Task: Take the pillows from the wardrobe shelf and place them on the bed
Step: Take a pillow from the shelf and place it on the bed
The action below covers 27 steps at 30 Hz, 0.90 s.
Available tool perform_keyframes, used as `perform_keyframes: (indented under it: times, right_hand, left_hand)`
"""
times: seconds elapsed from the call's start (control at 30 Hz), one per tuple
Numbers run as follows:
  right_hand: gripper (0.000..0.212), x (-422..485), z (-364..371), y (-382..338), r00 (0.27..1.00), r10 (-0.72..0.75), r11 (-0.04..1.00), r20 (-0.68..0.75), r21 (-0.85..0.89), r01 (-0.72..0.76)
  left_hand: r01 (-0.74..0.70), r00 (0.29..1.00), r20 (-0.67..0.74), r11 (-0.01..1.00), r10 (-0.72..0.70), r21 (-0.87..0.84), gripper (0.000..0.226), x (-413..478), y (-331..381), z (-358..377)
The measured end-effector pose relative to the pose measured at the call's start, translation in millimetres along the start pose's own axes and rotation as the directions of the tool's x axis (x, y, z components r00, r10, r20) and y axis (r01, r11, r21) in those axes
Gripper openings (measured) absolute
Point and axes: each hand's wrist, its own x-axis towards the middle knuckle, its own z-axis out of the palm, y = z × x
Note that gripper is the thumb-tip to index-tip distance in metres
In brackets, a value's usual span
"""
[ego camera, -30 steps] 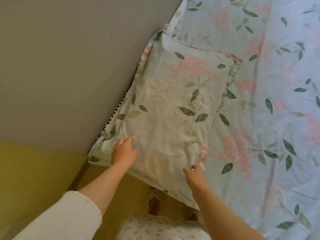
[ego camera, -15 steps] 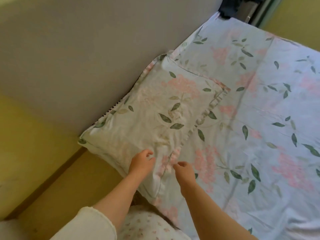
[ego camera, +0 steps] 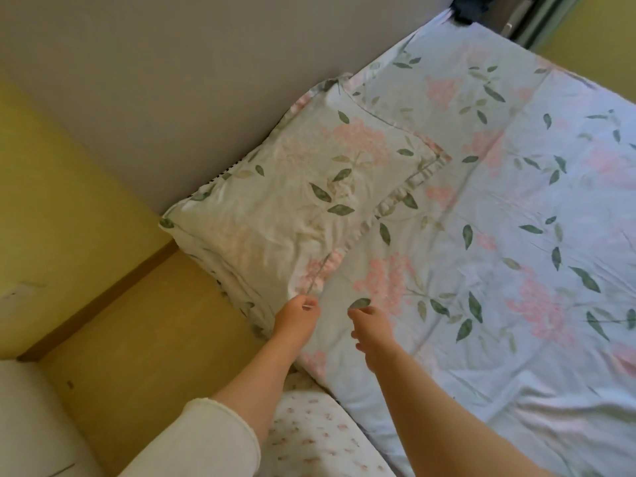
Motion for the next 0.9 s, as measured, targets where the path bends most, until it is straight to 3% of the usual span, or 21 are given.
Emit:
perform_keyframes:
  times: [0.3, 0.6, 0.9]
  right_hand:
    - [0.03, -14.5, -44.1, 28.8, 0.999, -0.03, 1.0, 0.02, 0.007, 0.03]
    - [0.04, -29.9, -105.1, 86.4, 0.991, -0.101, 0.995, 0.086, -0.011, 0.102]
    - [0.018, -66.0, -98.8, 122.1, 0.958, -0.162, 0.971, 0.238, -0.135, 0.197]
  left_hand:
    - [0.007, 1.0, -0.007, 1.0, -0.006, 0.026, 0.026, -43.2, 6.5, 54.7]
    - [0.012, 0.996, -0.081, 0.992, -0.023, -0.124, 0.014, -108.0, -1.7, 121.2]
    - [0.017, 0.972, -0.21, 0.927, -0.103, -0.373, 0.012, -162.6, -51.5, 121.8]
